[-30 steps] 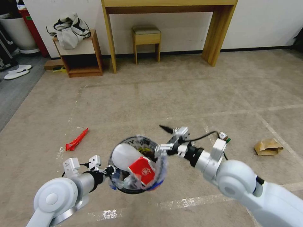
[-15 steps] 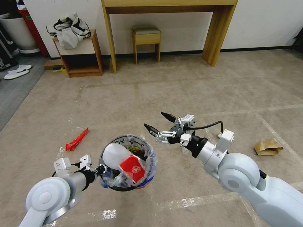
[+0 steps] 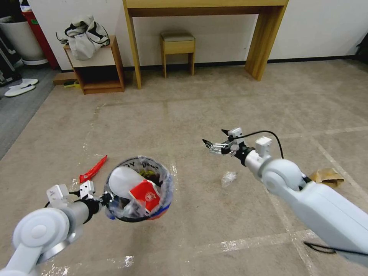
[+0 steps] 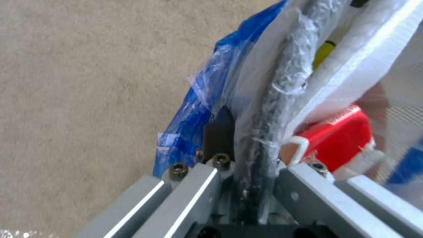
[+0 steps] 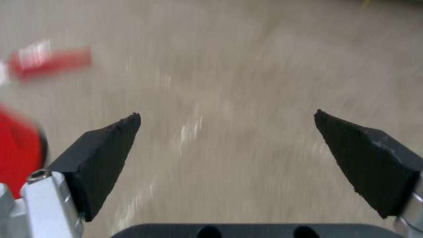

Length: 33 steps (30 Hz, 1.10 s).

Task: Pick up the trash bin and place the garbage on the floor into it.

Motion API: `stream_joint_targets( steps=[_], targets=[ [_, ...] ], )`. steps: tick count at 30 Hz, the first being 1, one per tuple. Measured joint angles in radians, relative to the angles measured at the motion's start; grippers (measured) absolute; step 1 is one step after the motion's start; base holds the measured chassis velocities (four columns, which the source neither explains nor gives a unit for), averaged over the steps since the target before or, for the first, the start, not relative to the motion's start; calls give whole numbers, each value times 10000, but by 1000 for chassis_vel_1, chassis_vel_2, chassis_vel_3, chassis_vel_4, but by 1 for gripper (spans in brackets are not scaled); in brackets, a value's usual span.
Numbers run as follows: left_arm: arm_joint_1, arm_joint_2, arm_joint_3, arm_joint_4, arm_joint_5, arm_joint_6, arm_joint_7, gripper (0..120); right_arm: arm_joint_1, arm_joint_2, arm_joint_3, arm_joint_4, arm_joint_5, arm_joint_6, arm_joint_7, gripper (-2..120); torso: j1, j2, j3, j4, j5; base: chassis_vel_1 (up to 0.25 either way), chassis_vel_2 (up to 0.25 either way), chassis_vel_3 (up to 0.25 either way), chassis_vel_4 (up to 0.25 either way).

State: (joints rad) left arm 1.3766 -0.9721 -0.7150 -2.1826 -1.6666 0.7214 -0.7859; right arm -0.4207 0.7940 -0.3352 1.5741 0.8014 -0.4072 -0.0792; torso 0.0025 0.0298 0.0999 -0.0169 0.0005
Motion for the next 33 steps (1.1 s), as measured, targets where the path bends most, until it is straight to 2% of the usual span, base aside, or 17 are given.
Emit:
stream_joint_targets(
  steps=[1,2,4,6,7,8,9,11,12,15,18,21,27,33],
  targets=[
    [-35,11,-46,24,-22,6,31,0,775,193,-738,-631,14,-336,-115,100,1,0,1,0,-6,0,0,0,0],
    [-35,11,-46,24,-22,6,31,0,775,193,-738,-631,14,-336,-115,100,1,0,1,0,-6,0,0,0,0],
    [-39,14,-181,61,-43,35,125,0,2466,917,-2574,-2277,272,-1148,-97,100,0,0,0,13,-12,0,0,0,0],
    [-42,-2,-223,75,-43,40,138,0,2765,1129,-2953,-2818,403,-1422,-26,100,1,0,1,17,-7,0,0,0,0],
    [-72,-17,-250,89,-50,44,143,0,2964,1295,-3186,-3317,604,-1844,103,100,1,0,1,16,-5,0,0,0,0],
    [-94,-28,-279,94,-59,46,158,0,3109,1399,-3391,-3701,874,-2293,176,100,0,0,0,12,-7,0,0,0,0],
    [-94,-28,-279,94,-59,46,158,0,3109,1399,-3391,-3701,874,-2293,176,100,0,0,0,12,-7,0,0,0,0],
    [-98,-27,-368,91,-146,45,198,0,3327,1483,-3886,-4661,954,-2792,168,100,1,0,-1,3,-4,0,0,0,0],
    [-98,-27,-368,91,-146,45,198,0,3327,1483,-3886,-4661,954,-2792,168,100,1,0,-1,3,-4,0,0,0,0],
    [-88,13,-494,12,-230,41,202,0,3258,1437,-4026,-5884,273,-2822,58,100,0,0,-2,1,-5,0,0,0,0],
    [-95,-4,-448,1,-235,40,218,0,2941,1321,-3735,-6388,197,-2772,40,100,1,0,-1,-1,-2,0,0,0,0],
    [-73,-52,-377,1,-184,41,231,0,2646,1287,-3412,-6436,254,-2810,110,100,-1,0,-3,-3,-6,0,0,0,0],
    [89,-173,-339,-14,-54,51,262,0,2133,1508,-2881,-6316,497,-2915,482,100,-1,2,-3,9,-5,0,0,0,0],
    [267,-326,-259,-27,151,58,320,0,1635,2138,-2268,-6769,520,-2904,933,100,-1,1,-2,7,-5,0,0,0,0]
  ],
)
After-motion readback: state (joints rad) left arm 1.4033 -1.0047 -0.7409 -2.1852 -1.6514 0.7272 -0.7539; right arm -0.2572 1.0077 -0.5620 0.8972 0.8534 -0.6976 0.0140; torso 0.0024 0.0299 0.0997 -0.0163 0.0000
